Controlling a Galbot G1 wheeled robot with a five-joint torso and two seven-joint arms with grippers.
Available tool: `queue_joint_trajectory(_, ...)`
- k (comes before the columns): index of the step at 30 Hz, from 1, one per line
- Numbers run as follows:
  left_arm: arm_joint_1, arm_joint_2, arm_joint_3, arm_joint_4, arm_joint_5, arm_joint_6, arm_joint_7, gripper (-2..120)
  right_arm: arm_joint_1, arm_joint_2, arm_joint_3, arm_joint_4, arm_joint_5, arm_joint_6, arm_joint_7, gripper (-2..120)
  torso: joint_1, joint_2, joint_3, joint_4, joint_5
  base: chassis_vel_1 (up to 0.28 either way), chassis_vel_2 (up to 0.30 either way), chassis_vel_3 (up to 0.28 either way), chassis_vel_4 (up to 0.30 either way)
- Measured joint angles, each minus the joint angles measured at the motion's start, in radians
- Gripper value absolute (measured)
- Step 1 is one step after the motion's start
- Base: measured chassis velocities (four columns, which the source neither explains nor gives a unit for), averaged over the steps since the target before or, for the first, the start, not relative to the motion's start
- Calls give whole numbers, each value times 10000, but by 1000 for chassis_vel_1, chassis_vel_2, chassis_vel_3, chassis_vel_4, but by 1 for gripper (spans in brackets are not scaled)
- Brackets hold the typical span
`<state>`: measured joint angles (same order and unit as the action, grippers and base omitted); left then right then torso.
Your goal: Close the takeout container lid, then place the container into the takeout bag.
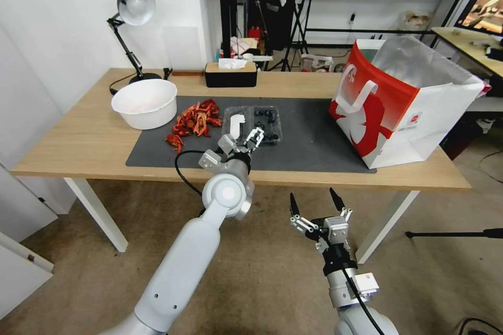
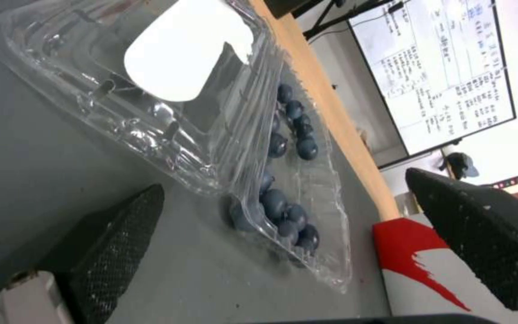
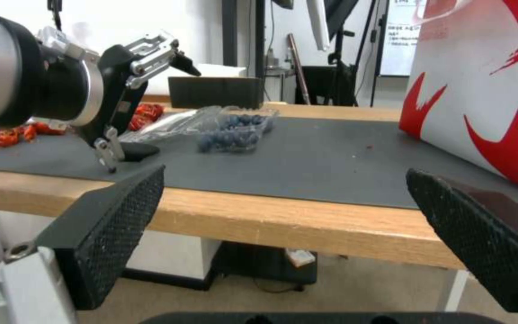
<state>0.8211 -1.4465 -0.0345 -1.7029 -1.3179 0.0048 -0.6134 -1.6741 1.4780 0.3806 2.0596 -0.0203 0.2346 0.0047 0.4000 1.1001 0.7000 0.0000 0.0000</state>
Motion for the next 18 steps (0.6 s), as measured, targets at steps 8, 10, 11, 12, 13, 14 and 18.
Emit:
queue_joint_trajectory(8, -171, -26, 30, 214, -28, -21, 80, 100, -7, 17, 3, -14, -32, 1, -4, 100, 0, 0, 0, 0, 0, 0, 0, 0, 0)
queue_joint_trajectory(10, -200, -33, 32, 252, -34, -32, 91, 100, -12, 21, 3, -20, -36, 0, -5, 100, 0, 0, 0, 0, 0, 0, 0, 0, 0)
queue_joint_trajectory(11, -230, -43, 33, 304, -42, -56, 112, 100, -16, 33, 3, -39, -45, 3, -8, 100, 0, 0, 0, 0, 0, 0, 0, 0, 0)
queue_joint_trajectory(12, -245, -47, 33, 342, -46, -86, 144, 100, -20, 47, 3, -54, -53, 8, -11, 100, -1, 0, 0, 0, 0, 0, 0, 0, 0)
queue_joint_trajectory(13, -245, -47, 33, 342, -46, -86, 144, 100, -20, 47, 3, -54, -53, 8, -11, 100, -1, 0, 0, 0, 0, 0, 0, 0, 0)
queue_joint_trajectory(14, -257, -48, 34, 378, -48, -108, 183, 100, -23, 60, 1, -68, -66, 19, -15, 100, 0, 0, -1, -1, 0, 0, 0, 0, 0)
queue_joint_trajectory(18, -283, -57, 33, 466, -54, -157, 267, 100, -28, 90, -19, -114, -96, 50, -29, 100, -1, 0, -1, -1, 1, 0, 0, 0, 0)
